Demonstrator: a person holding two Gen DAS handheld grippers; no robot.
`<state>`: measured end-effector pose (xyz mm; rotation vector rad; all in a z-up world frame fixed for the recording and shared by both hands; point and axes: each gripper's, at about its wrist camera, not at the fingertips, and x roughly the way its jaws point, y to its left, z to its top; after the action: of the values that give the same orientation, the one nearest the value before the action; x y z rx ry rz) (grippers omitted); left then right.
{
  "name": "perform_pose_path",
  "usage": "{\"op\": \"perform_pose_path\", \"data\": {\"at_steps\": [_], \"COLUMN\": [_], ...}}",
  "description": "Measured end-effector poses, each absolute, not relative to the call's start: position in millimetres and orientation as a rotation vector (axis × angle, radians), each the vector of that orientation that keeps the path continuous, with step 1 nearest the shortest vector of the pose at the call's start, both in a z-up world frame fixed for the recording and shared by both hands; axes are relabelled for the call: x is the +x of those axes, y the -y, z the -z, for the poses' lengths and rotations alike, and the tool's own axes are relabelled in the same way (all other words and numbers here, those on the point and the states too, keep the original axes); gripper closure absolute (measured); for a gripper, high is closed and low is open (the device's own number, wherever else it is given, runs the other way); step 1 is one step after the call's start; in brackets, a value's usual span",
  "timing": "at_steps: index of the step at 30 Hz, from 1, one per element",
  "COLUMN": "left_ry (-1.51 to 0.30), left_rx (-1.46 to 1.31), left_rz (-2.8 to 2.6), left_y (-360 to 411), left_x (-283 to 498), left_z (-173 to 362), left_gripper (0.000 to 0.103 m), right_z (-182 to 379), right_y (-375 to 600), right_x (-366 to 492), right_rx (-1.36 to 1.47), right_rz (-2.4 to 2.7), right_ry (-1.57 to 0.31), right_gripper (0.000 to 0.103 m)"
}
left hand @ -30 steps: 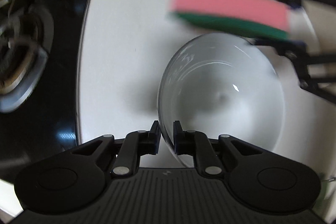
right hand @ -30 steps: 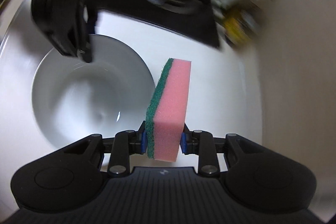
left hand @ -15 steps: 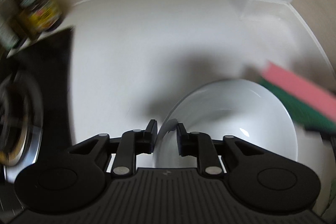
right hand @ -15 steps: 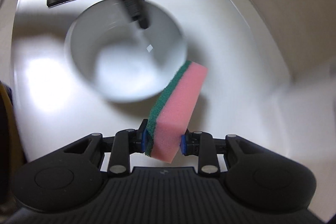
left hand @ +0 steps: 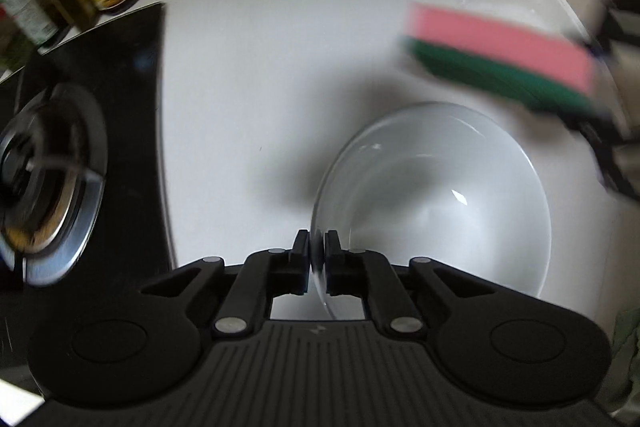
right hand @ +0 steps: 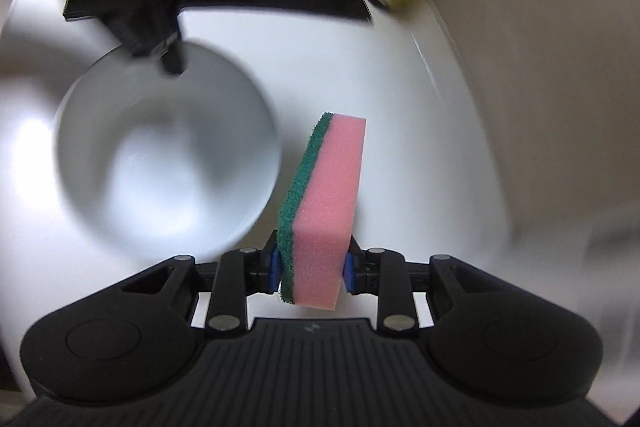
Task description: Clean bowl
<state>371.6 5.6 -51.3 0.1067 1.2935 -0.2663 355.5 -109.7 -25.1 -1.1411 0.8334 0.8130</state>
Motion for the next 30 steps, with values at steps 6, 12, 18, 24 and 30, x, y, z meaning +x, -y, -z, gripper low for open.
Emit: {"op": "perform_pose_path", "data": {"at_steps": [6,12,18,24,30], "left_ry": [-1.252,-1.179,-1.115,-1.096,-1.173], "left_rx": [0.048,0.113,0.244,0.339,0.283], "left_rz": [0.252,0.252,0.323,0.348,0.288], "left_y": [-17,-3,24,42,18], "left_x": [365,383,412,428,413], "left_z": [52,53,52,51,41], "left_gripper": [0.099,0.087,0.075,0.079,0.088], "right_z": [42,41,38,28,-1], "right_y": [58,84,165,205,188], "right_x": [346,348,302,277,309], "right_rx": [-1.484,-1.332,-0.912,-0.673,-0.771], "right_rz": [-1.047,-0.936,-0.731,-0.621,-0.622], "right_ry": [-0.714,-0.870,-1.093,-1.145,-0.998], "right_gripper": [0.078,0.078,0.078,0.078,0.078]}}
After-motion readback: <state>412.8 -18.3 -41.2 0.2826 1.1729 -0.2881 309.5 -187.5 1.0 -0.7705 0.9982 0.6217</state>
